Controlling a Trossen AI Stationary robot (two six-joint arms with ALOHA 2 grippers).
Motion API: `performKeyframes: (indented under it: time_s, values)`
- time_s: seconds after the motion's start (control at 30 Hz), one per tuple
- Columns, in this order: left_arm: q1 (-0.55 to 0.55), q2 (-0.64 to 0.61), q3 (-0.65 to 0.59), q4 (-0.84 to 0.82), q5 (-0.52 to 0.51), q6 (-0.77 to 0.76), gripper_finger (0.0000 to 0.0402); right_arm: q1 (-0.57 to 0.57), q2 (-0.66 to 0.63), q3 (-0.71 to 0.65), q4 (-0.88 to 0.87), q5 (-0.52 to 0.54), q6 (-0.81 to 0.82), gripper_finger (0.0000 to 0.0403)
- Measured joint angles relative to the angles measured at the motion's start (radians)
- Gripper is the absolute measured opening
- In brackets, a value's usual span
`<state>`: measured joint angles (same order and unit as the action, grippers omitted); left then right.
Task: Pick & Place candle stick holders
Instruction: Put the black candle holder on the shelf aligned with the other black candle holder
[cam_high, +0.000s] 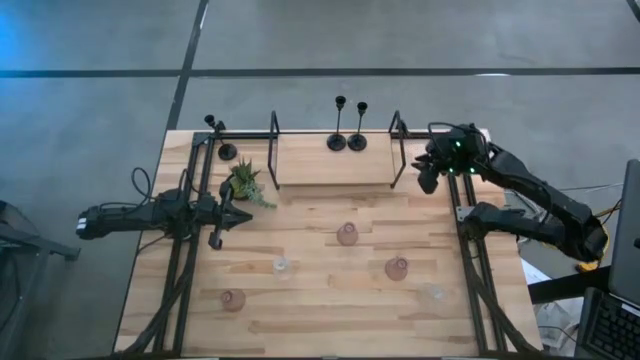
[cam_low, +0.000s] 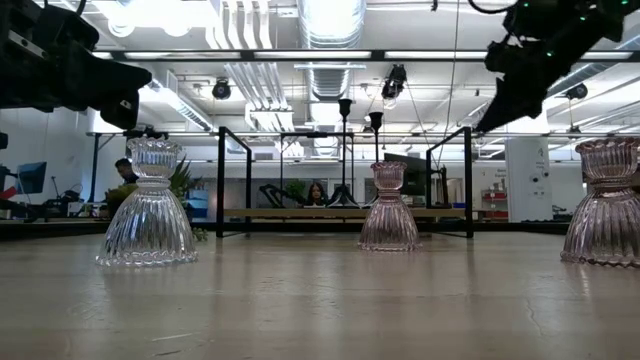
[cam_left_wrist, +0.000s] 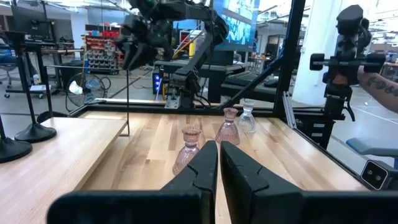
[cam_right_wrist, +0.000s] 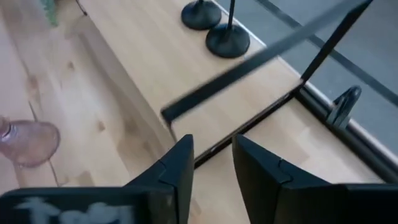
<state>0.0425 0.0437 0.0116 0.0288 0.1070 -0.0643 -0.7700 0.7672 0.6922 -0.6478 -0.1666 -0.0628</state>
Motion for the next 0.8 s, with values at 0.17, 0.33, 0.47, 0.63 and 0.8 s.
performKeyframes:
  time_s: [0.17, 0.33, 0.47, 0.63, 0.8]
  values:
    - [0.0, 0.0, 0.0, 0.0, 0.0, 0.0, 0.0023, 0.0, -0.108, -0.042, 0.044, -0.07, 0.032, 0.0062]
    - [0.0, 0.0, 0.0, 0.0, 0.0, 0.0, 0.0023, 0.0, -0.193, -0.044, 0.045, -0.07, 0.062, 0.0036]
    - [0.0, 0.0, 0.0, 0.0, 0.0, 0.0, 0.0023, 0.0, -0.228, -0.044, 0.046, -0.07, 0.06, 0.0027]
    - [0.0, 0.0, 0.0, 0.0, 0.0, 0.0, 0.0023, 0.0, -0.237, -0.044, 0.047, -0.069, 0.06, 0.0029]
    - [0.0, 0.0, 0.0, 0.0, 0.0, 0.0, 0.0023, 0.0, -0.233, -0.044, 0.046, -0.069, 0.06, 0.0027]
